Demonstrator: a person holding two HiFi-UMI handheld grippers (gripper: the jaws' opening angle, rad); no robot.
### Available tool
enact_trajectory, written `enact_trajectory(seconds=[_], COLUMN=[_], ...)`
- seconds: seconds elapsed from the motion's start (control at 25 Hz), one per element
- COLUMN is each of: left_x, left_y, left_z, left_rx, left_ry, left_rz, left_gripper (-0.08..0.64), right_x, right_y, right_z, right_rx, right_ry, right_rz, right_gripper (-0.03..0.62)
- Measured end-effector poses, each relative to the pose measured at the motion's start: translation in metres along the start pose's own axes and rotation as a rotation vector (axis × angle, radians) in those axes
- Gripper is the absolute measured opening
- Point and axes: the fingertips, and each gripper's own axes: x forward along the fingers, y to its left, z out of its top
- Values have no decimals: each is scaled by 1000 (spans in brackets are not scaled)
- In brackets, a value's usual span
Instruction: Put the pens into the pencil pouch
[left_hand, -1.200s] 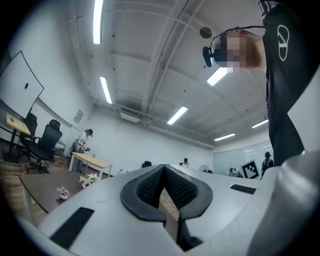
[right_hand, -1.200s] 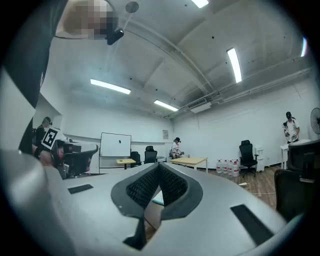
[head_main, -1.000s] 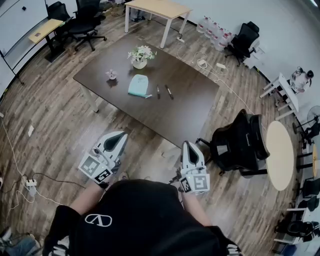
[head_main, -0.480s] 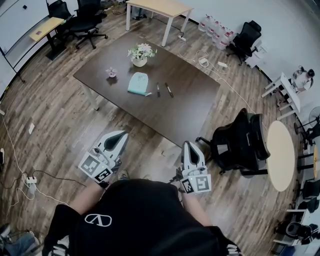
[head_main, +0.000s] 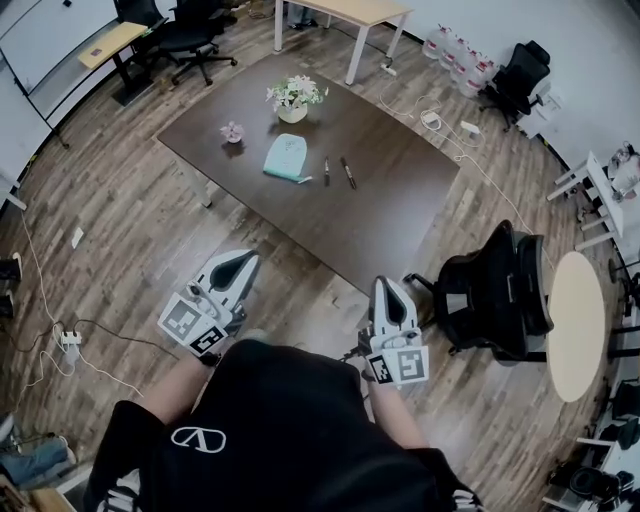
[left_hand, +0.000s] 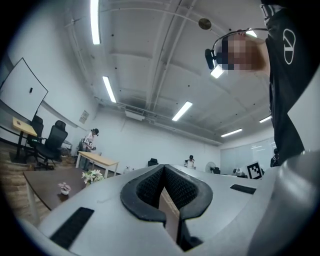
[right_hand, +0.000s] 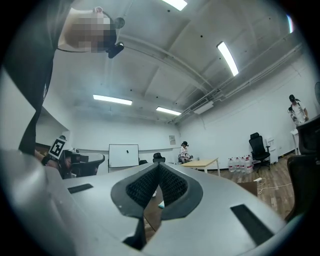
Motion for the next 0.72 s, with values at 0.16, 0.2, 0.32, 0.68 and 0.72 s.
enact_trajectory(seconds=[0.16, 0.2, 0.32, 0.68, 0.72], left_x=[15, 19, 36, 112, 122], left_y=[17, 24, 47, 166, 181], left_z=[-5, -5, -5, -3, -2], left_rx=[2, 4, 7, -1, -4], left_ry=[4, 6, 7, -20, -16], left_rz=[42, 48, 54, 0, -13], left_gripper=[2, 2, 2, 2, 2], right_x=[19, 26, 49, 167, 182], right_y=[-16, -17, -25, -57, -60], right_z=[-13, -16, -23, -30, -30], right_rx=[32, 35, 38, -16, -23], right_ry=[11, 15, 23, 21, 21], right_rz=[16, 22, 29, -29, -42], right_gripper=[-2, -2, -2, -2, -2])
